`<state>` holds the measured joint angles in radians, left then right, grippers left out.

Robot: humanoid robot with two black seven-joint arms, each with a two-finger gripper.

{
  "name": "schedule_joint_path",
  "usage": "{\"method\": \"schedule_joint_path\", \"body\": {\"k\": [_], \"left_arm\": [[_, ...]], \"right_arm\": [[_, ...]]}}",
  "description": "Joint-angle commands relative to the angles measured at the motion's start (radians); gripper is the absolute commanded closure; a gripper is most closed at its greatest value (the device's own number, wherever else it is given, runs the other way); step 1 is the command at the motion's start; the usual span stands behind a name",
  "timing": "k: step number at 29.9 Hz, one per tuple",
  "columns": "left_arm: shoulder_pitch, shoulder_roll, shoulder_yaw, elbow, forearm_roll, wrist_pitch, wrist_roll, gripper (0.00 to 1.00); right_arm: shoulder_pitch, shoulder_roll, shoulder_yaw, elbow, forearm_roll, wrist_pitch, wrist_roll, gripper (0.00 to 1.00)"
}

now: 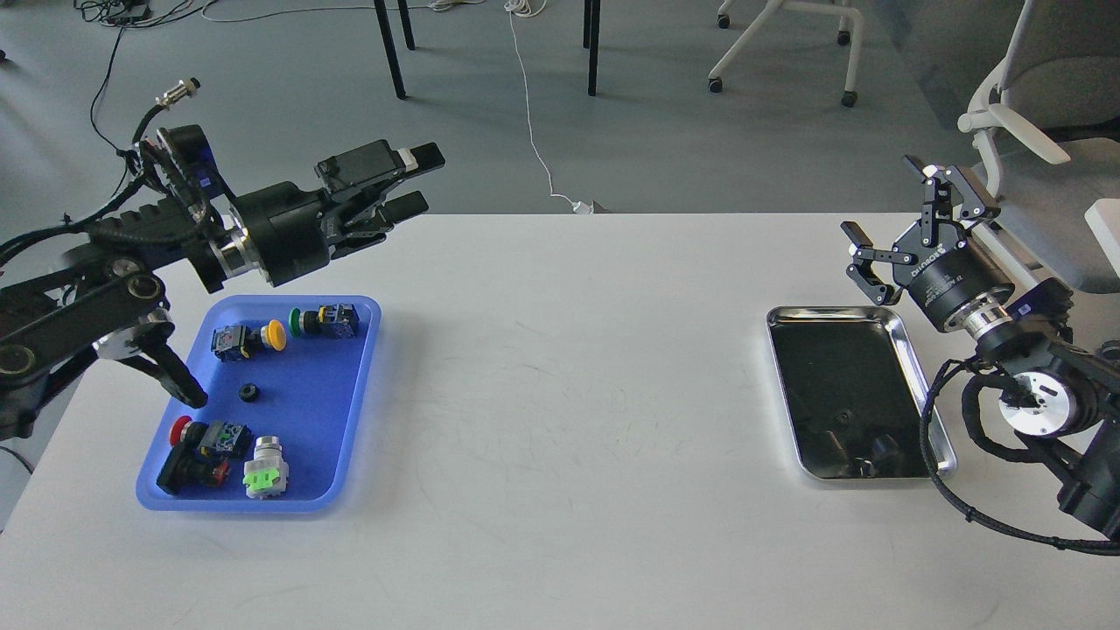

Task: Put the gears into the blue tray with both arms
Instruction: 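Raise the left gripper up from the blue tray, then move the right gripper over the metal tray again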

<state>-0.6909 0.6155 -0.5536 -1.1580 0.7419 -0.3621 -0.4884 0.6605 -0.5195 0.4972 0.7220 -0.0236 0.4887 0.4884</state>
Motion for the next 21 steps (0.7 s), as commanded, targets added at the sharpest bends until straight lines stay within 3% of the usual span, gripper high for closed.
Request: {"method": "schedule_joint_path", "body": {"k": [1, 4, 6, 12, 16, 21], "left_arm": [[0.167, -0.095, -0.214, 0.006, -0.015, 0.000, 0.000, 0.02], [0.229, -0.152, -0.317, 0.026, -0.024, -0.009, 0.001, 0.02], [0.260, -0.174, -0.370, 0.044, -0.035, -0.011, 0.054, 0.02], [0.271, -0.183, -0.399, 0.078, -0.140, -0.055, 0.140, 0.02], [0.269, -0.181, -0.400, 0.086, -0.159, -0.063, 0.163, 0.02], [0.269, -0.180, -0.400, 0.086, -0.159, -0.064, 0.163, 0.02]], "right_arm": [[-0.012, -0.013, -0.003, 0.025, -0.009, 0.000, 0.000, 0.01], [-0.019, -0.031, -0.008, 0.054, -0.039, 0.000, 0.000, 0.01], [-0.019, -0.045, -0.009, 0.074, -0.109, 0.000, 0.000, 0.01], [0.001, -0.100, -0.037, 0.160, -0.470, 0.000, 0.000, 0.01], [0.097, -0.164, -0.103, 0.201, -0.727, 0.000, 0.000, 0.01], [0.313, -0.224, -0.334, 0.250, -1.079, 0.000, 0.000, 0.01]]}}
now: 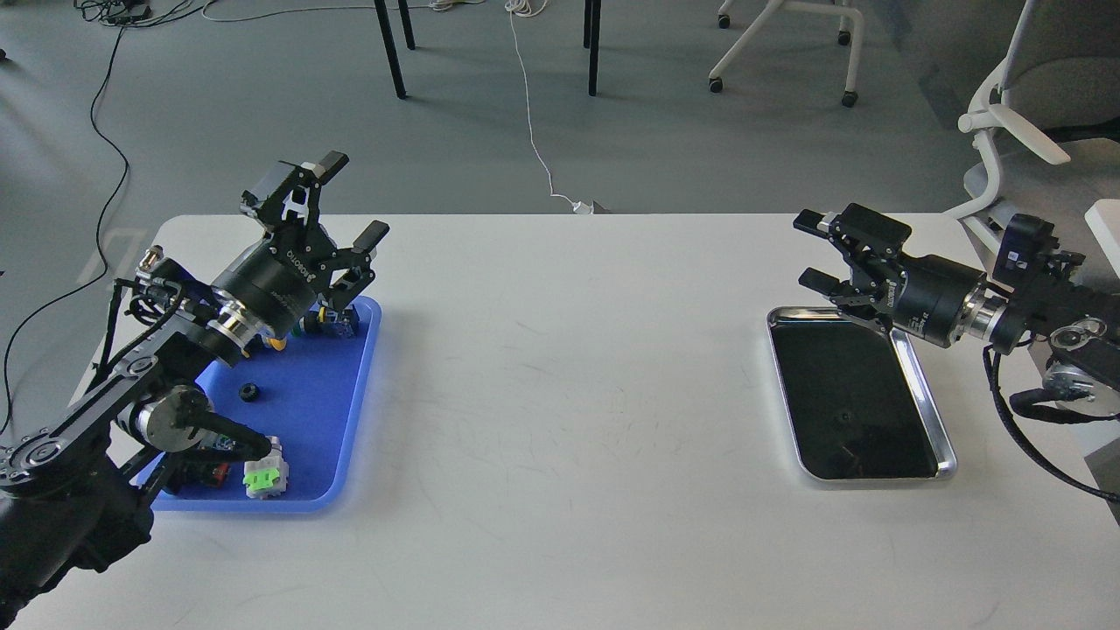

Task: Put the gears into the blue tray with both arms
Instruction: 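Move the right gripper over the metal tray again, then lower the right gripper and grasp another black gear in the metal tray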

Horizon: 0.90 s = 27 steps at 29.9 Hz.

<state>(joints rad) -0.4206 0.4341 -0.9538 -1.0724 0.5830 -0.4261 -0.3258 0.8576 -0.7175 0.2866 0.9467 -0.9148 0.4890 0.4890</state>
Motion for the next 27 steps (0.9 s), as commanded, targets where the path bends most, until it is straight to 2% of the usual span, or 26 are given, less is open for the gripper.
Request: {"method": "schedule_joint_path", "body": {"k": [1, 7, 12, 21, 27], "left_arm": [[-0.001, 0.002, 0.000, 0.000, 0.000, 0.000, 0.001, 0.02], [-0.001, 0.005, 0.000, 0.000, 0.000, -0.002, 0.001, 0.02], [-0.001, 0.000, -0.002, -0.001, 0.000, -0.002, 0.001, 0.02], [-0.001, 0.005, -0.002, -0.006, 0.000, -0.003, 0.001, 0.02], [-0.001, 0.008, -0.002, -0.011, 0.000, -0.003, 0.001, 0.02]], "right_arm": [[0.162, -0.033, -0.173, 0.036, -0.258, 0.000, 0.000, 0.01], [0.353, -0.073, -0.380, 0.125, -0.718, 0.000, 0.000, 0.01], [0.362, -0.060, -0.463, 0.127, -1.002, 0.000, 0.000, 0.01], [0.328, -0.025, -0.515, 0.119, -1.049, 0.000, 0.000, 0.03], [0.301, 0.009, -0.512, 0.096, -1.047, 0.000, 0.000, 0.11]]}}
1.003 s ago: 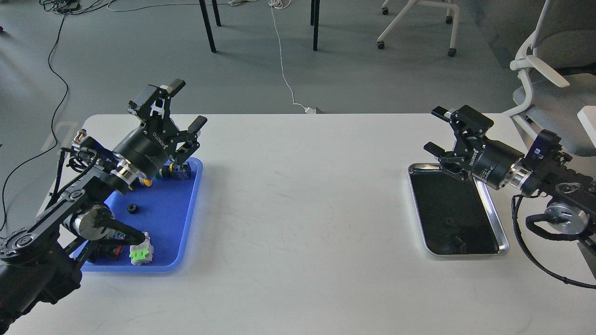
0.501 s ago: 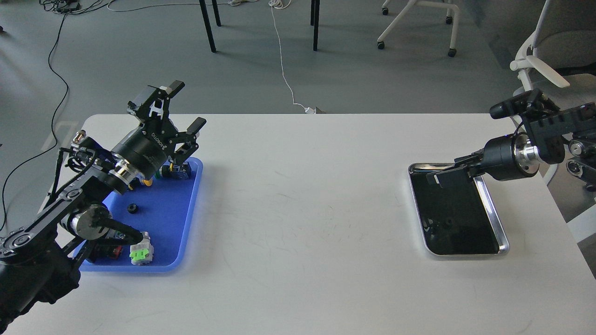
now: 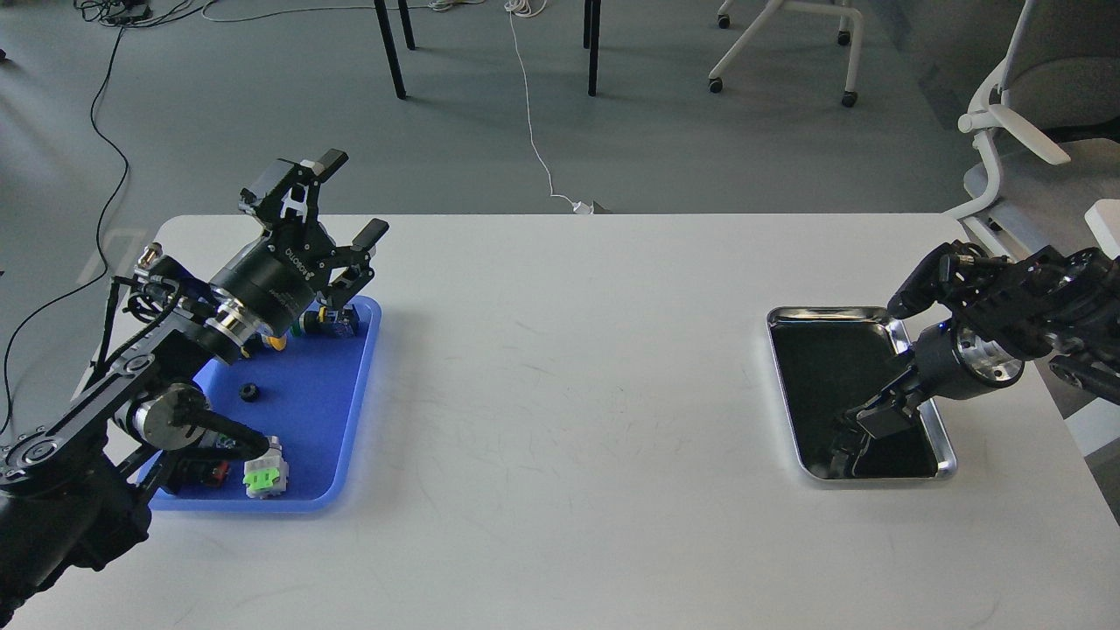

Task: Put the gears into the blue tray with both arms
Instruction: 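Lower the right gripper and grasp another black gear in the metal tray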

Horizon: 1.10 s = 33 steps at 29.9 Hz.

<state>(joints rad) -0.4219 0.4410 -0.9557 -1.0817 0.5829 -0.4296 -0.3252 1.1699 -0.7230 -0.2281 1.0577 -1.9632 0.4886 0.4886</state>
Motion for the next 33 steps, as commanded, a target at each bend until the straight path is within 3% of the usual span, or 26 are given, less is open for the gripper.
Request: {"method": "schedule_joint_path", "body": {"k": [1, 7, 14, 17, 33], "left_arm": [[0.000, 0.001, 0.000, -0.001, 0.000, 0.000, 0.000, 0.02], [0.002, -0.001, 0.000, -0.001, 0.000, 0.000, 0.000, 0.02], [0.002, 0.001, 0.000, -0.001, 0.000, 0.003, 0.000, 0.02], [0.002, -0.001, 0.000, -0.001, 0.000, 0.003, 0.000, 0.02], [0.002, -0.001, -0.017, -0.001, 0.000, 0.005, 0.000, 0.02]], "right_arm": [[-0.015, 0.019, 0.003, -0.019, 0.001, 0.000, 0.000, 0.14], [-0.027, 0.025, 0.001, -0.022, 0.001, 0.000, 0.000, 0.28], [-0.038, 0.036, 0.003, -0.025, 0.003, 0.000, 0.000, 0.35], [-0.041, 0.042, 0.003, -0.031, 0.003, 0.000, 0.000, 0.45], [-0.055, 0.099, 0.007, -0.077, 0.009, 0.000, 0.000, 0.46]]}}
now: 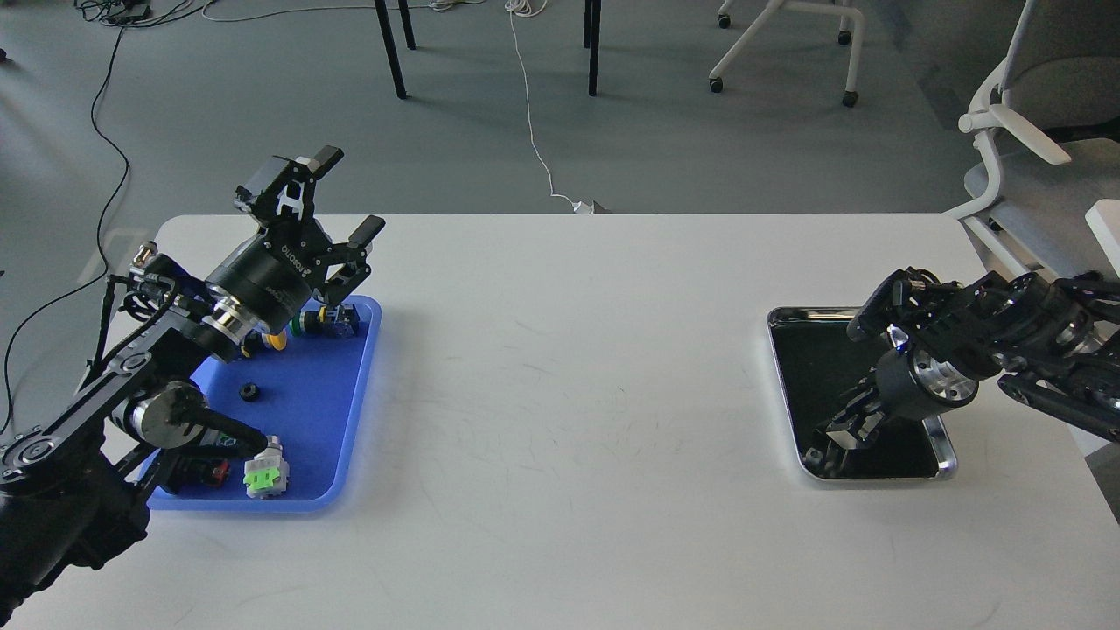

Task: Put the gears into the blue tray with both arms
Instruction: 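Lower the right gripper and grasp another black gear in the metal tray, then lift the gear and carry it toward the table center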

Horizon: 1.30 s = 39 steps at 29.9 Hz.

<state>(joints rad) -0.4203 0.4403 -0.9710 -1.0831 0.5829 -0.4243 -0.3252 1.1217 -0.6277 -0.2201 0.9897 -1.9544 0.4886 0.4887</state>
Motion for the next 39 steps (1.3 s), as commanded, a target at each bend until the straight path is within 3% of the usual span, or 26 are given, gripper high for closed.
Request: {"method": "schedule_joint_path", "body": {"k": [1, 14, 39], "left_arm": [[0.000, 0.000, -0.002, 0.000, 0.000, -0.001, 0.000, 0.02], [-0.002, 0.001, -0.003, 0.000, 0.000, -0.001, 0.000, 0.02], [-0.003, 0.000, -0.002, 0.000, 0.000, -0.004, 0.000, 0.02]], "right_arm": [[-0.010, 0.006, -0.001, -0.011, 0.000, 0.000, 0.000, 0.46], [-0.016, 0.006, -0.001, -0.005, 0.000, 0.000, 0.000, 0.74], [0.134, -0.081, 0.007, 0.110, 0.054, 0.000, 0.000, 0.76]]}}
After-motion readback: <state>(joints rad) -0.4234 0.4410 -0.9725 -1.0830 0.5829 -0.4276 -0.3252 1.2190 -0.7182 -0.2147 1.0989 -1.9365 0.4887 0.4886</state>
